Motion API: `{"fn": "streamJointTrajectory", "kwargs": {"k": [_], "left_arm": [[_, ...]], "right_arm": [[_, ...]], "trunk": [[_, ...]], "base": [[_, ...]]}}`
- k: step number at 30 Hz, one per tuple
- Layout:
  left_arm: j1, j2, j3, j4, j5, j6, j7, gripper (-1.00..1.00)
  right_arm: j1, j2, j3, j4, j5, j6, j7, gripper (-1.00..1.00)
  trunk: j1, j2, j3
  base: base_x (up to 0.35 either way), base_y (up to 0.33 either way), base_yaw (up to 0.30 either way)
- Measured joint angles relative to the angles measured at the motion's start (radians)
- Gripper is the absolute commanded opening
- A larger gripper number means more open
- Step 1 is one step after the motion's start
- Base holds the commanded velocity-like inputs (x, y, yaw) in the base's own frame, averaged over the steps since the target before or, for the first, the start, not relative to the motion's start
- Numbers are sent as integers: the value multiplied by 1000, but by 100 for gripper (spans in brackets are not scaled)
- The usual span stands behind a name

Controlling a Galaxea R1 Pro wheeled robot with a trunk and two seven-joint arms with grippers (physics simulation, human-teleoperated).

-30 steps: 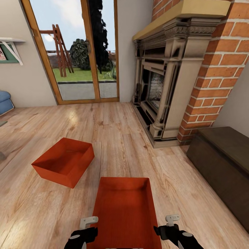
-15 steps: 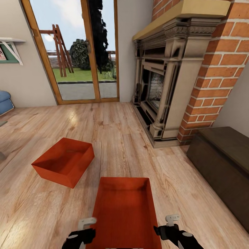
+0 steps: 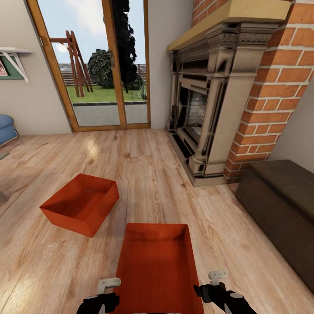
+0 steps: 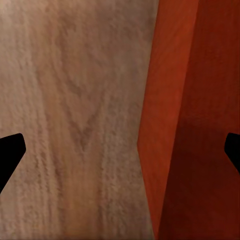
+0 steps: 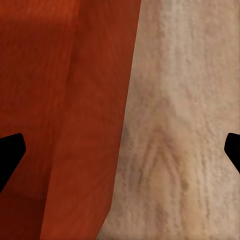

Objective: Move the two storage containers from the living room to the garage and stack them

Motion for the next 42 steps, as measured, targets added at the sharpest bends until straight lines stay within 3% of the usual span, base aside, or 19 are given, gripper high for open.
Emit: {"fn": "streamJointTrajectory", "kwargs": {"k": [21, 29, 42], "left_arm": [[0, -9, -1, 1, 1, -2, -1, 100], [0, -11, -2, 2, 1, -9, -41, 100], [0, -8, -2, 1, 1, -18, -45, 100]], "right_arm": [[0, 0, -1, 1, -1, -3, 1, 100], [0, 0, -1, 2, -1, -4, 1, 100], [0, 0, -1, 2, -3, -4, 1, 100]], "trunk": [[0, 0, 0], [0, 0, 0], [0, 0, 0]], "base": [[0, 0, 0], [0, 0, 0], [0, 0, 0]]}}
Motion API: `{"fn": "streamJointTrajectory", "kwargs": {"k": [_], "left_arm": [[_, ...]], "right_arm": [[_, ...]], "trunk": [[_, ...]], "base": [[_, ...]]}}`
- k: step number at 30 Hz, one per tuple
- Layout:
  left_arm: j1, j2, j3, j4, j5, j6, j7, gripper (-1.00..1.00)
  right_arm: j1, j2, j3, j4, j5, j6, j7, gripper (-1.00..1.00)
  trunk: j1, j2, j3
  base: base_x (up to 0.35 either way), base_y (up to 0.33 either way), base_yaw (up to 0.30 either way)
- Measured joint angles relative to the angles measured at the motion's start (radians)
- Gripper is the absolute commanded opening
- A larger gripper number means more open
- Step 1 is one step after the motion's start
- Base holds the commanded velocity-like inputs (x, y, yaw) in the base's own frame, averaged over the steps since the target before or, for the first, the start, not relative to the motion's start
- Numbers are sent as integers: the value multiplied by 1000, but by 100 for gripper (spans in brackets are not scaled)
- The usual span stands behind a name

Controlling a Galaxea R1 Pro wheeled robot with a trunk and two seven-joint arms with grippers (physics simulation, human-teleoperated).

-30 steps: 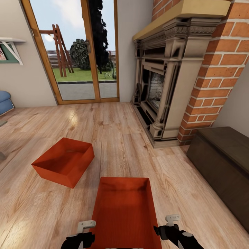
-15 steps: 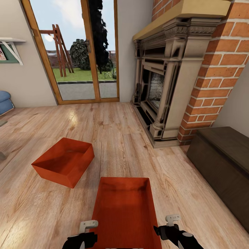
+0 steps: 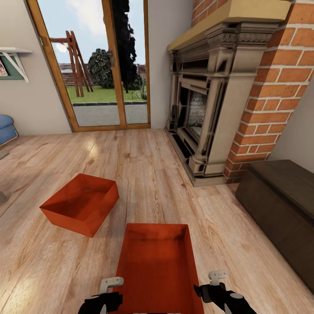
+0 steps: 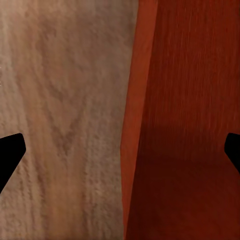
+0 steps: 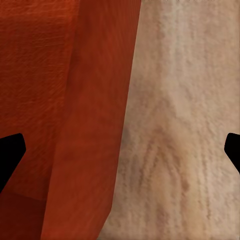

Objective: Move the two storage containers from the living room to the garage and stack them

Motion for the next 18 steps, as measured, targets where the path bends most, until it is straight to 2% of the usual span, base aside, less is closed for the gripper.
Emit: {"fn": "streamJointTrajectory", "kwargs": {"k": [6, 10, 12, 18], "left_arm": [[0, 0, 0, 0, 0, 0, 0, 100], [0, 0, 0, 0, 0, 0, 0, 100], [0, 0, 0, 0, 0, 0, 0, 100], [0, 3, 0, -1, 0, 0, 0, 100]], "right_arm": [[0, 1, 0, 4, -1, 0, 8, 100], [0, 2, 0, 4, -24, 0, 92, 100], [0, 2, 0, 4, -36, 0, 112, 100], [0, 2, 0, 3, -52, 0, 131, 100]], "trunk": [[0, 0, 0], [0, 0, 0], [0, 0, 0], [0, 0, 0]], "base": [[0, 0, 0], [0, 0, 0], [0, 0, 0], [0, 0, 0]]}}
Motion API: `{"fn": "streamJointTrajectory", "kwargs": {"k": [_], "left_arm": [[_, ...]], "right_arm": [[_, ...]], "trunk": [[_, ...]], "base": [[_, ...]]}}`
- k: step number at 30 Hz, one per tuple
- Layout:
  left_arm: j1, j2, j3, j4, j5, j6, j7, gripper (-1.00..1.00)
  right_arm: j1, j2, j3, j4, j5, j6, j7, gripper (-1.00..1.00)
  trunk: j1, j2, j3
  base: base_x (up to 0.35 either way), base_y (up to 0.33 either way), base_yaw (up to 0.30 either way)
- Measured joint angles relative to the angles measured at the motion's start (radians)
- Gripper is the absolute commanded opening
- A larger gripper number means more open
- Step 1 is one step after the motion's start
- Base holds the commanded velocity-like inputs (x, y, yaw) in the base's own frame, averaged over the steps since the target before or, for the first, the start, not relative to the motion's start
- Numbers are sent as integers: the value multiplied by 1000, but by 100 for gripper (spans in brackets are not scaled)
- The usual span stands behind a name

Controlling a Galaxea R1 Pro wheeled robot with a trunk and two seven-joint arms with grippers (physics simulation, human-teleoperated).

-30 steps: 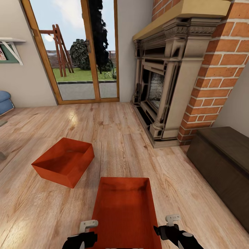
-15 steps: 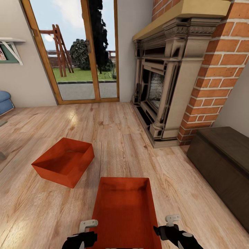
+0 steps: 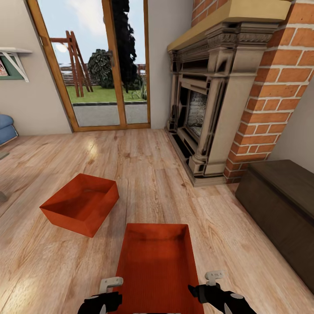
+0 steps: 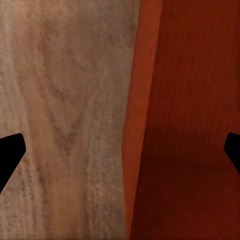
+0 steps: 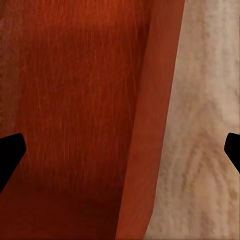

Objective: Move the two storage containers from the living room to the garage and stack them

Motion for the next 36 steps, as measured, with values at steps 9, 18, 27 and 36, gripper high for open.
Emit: {"fn": "streamJointTrajectory", "kwargs": {"k": [9, 18, 27, 36], "left_arm": [[0, -1, 0, 1, 0, -1, 0, 100], [0, -1, 0, 1, 0, -1, 0, 100], [0, -1, 0, 1, 0, -1, 0, 100], [0, -1, 0, 1, 0, -1, 0, 100]], "right_arm": [[0, 0, 0, 1, -3, 0, -5, 100], [0, 0, 0, 1, -3, 0, -6, 100], [0, 0, 0, 1, -3, 0, -6, 100], [0, 0, 0, 1, -4, 0, -8, 100]], "trunk": [[0, 0, 0], [2, -1, -15], [2, -1, -15], [3, -2, -27]], "base": [[0, 0, 0], [0, 0, 0], [0, 0, 0], [0, 0, 0]]}}
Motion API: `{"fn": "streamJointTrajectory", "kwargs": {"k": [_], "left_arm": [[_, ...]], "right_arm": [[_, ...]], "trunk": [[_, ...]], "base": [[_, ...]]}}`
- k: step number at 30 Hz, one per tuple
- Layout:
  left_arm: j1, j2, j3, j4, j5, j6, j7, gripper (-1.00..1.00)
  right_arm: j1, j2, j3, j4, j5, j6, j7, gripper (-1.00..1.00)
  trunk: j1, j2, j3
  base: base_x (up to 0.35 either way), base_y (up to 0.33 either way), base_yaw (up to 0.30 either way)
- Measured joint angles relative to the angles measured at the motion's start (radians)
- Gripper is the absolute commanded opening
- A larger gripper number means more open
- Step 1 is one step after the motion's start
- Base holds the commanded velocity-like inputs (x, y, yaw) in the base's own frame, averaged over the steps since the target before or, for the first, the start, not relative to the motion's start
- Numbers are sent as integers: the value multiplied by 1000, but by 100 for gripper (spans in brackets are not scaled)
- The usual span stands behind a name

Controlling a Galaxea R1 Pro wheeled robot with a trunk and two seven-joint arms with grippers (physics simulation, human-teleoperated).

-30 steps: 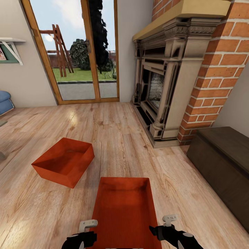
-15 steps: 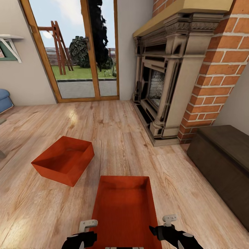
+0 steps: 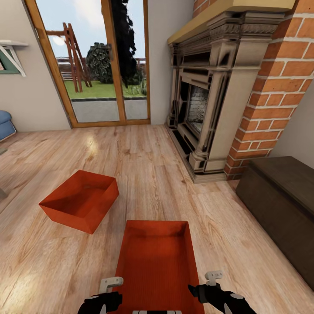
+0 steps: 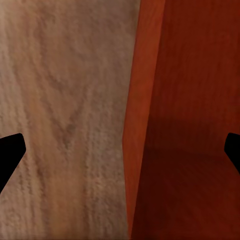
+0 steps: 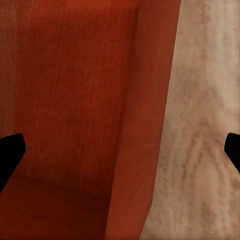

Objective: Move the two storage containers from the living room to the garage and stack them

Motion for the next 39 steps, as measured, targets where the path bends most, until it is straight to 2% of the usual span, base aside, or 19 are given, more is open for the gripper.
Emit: {"fn": "streamJointTrajectory", "kwargs": {"k": [9, 12, 34, 39], "left_arm": [[0, 0, 0, 0, 0, 0, 0, 100], [0, 0, 0, 0, 0, 0, 0, 100], [0, 0, 0, 0, 0, 0, 0, 100], [0, -1, 0, 0, 0, 0, 0, 100]], "right_arm": [[0, 0, 0, 0, 0, 0, 0, 100], [0, 0, 0, 0, 0, 0, 0, 100], [0, 0, 0, 0, 0, 0, -1, 100], [0, 0, 0, 0, 0, 0, -2, 100]], "trunk": [[0, 0, 0], [1, -1, -11], [1, -1, -12], [2, -1, -19]], "base": [[0, 0, 0], [0, 0, 0], [0, 0, 0], [0, 0, 0]]}}
